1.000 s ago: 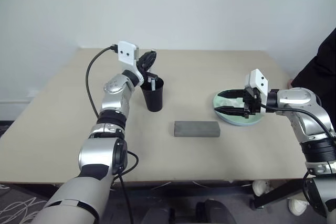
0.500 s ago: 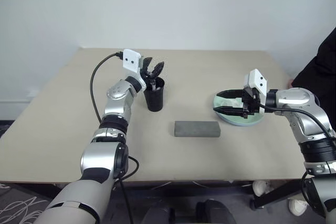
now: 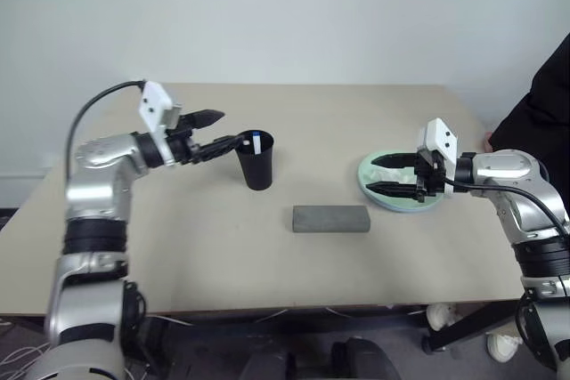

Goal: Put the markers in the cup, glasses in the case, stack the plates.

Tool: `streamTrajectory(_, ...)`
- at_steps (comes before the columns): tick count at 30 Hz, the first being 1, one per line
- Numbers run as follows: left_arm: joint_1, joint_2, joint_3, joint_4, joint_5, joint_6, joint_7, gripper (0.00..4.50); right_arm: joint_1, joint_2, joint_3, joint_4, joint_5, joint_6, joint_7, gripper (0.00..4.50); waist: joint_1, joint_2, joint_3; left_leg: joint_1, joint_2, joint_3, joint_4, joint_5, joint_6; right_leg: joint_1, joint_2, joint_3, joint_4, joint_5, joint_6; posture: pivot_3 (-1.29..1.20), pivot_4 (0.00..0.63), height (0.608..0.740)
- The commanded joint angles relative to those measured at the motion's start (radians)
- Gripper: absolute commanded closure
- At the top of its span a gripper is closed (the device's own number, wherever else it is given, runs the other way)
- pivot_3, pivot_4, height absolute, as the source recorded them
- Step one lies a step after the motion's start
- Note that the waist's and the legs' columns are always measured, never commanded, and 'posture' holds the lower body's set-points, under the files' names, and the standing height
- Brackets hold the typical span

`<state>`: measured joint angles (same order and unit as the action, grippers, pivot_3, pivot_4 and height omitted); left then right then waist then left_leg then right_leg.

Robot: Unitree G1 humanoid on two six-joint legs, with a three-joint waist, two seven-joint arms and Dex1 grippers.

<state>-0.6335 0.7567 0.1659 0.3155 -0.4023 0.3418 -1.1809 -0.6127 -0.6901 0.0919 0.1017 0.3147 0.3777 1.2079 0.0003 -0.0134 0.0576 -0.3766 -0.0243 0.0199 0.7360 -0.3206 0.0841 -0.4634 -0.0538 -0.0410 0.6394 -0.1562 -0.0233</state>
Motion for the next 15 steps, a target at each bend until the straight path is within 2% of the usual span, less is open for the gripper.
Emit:
streamTrajectory(1,0.105,0.096,0.105,-0.181,-0.124,0.167,-0.029,0.81,-0.001,-0.017,-0.034,-0.026,0.015,-0.005,-0.001,1.62,0.0,0.0,0.0,0.0,0.0,0.0,0.0,0.0,0.0,0.0,0.0,0.0,0.0,0.0,0.0,0.0,0.0,0.709)
streamTrajectory(6,0.331,0.155,0.315,-0.313,-0.273,0.367,0.023,0.81,0.017,0.004,-0.03,-0.102,0.041,0.065,-0.038,1.62,-0.001,0.001,0.001,0.001,0.0,0.0,0.0,0.0,-0.001,0.0,0.0,0.0,0.0,-0.001,0.001,0.0,0.0,0.709)
streamTrajectory(11,0.578,0.09,0.487,-0.459,-0.311,0.36,0.101,0.81,0.021,0.032,-0.02,-0.165,0.071,0.151,-0.071,1.62,0.0,0.002,0.001,0.002,0.001,0.0,-0.002,0.0,-0.007,0.0,0.0,0.0,0.001,-0.001,0.001,0.0,0.0,0.709)
streamTrajectory(15,0.741,0.029,0.554,-0.521,-0.31,0.339,0.147,0.81,0.035,0.059,-0.004,-0.199,0.084,0.183,-0.088,1.62,0.005,0.003,0.002,0.003,0.0,0.0,-0.002,0.0,-0.008,0.002,-0.001,0.0,0.0,-0.001,0.001,0.0,0.0,0.709)
